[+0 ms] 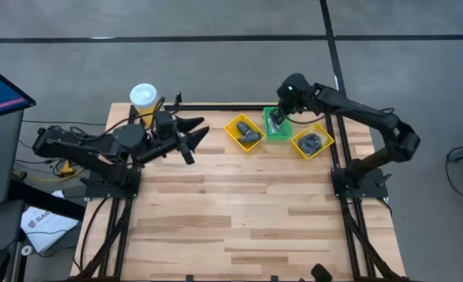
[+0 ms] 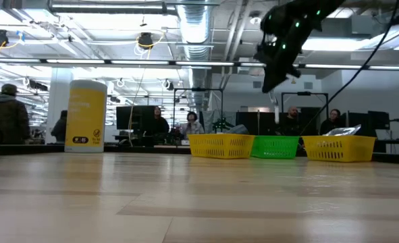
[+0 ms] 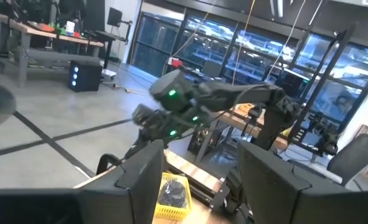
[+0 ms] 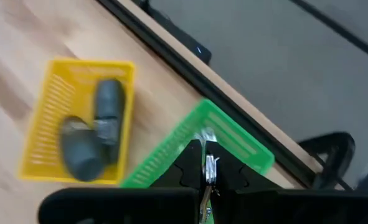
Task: Pick & Place Travel size toiletries
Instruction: Put the silver nail cutter into the green basket, then return to Home Position
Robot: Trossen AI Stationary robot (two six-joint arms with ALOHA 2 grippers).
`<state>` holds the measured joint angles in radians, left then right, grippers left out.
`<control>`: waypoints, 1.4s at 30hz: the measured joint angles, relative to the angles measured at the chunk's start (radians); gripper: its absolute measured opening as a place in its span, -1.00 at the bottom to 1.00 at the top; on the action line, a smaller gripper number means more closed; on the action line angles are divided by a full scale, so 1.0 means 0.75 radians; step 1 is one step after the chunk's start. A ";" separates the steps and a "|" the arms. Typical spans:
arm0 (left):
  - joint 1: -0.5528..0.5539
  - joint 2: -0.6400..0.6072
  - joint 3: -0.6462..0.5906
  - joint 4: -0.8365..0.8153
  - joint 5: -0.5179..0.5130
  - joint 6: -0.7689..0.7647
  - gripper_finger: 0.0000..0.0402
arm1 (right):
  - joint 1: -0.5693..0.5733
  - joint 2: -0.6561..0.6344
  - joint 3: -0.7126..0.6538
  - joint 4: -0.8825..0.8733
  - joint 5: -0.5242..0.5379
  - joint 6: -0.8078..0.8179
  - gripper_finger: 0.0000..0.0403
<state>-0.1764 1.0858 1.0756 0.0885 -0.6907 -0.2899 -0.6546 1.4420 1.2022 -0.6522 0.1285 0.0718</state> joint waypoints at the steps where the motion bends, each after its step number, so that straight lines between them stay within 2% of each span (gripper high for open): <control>1: -0.003 -0.001 0.000 0.004 0.000 -0.001 -0.03 | -0.016 0.024 0.000 -0.002 -0.004 -0.004 -1.00; 5: -0.004 0.000 0.000 -0.001 0.015 -0.002 -0.04 | -0.065 0.114 -0.001 0.000 -0.071 -0.005 -1.00; 12: -0.004 -0.015 -0.001 -0.003 0.043 -0.007 -0.05 | -0.074 0.222 0.000 0.012 -0.076 -0.031 -0.96; 21: -0.004 -0.115 0.000 -0.009 0.057 -0.007 -0.05 | -0.096 0.266 0.000 0.006 -0.070 -0.015 -0.64; 24: -0.004 -0.148 0.000 -0.070 0.057 -0.007 -0.05 | -0.107 0.242 0.000 0.000 -0.072 -0.031 -0.49; 30: -0.004 -0.235 -0.001 -0.261 0.066 -0.073 -0.05 | -0.127 0.068 0.000 0.024 -0.081 -0.109 -0.08; 33: -0.004 -0.281 -0.001 -0.295 0.175 -0.078 -0.05 | -0.139 -0.070 0.000 0.069 -0.146 -0.108 0.08; 38: -0.003 -0.376 -0.042 -0.304 0.440 -0.068 -0.10 | -0.150 -0.349 0.000 0.159 -0.384 -0.098 0.12; 42: -0.003 -0.502 -0.146 -0.302 0.491 -0.073 -0.19 | -0.149 -0.582 0.002 0.265 -0.630 -0.086 0.05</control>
<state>-0.1783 0.7091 0.9662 -0.1383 -0.3225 -0.3447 -0.7663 1.0057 1.2034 -0.4539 -0.3443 0.0074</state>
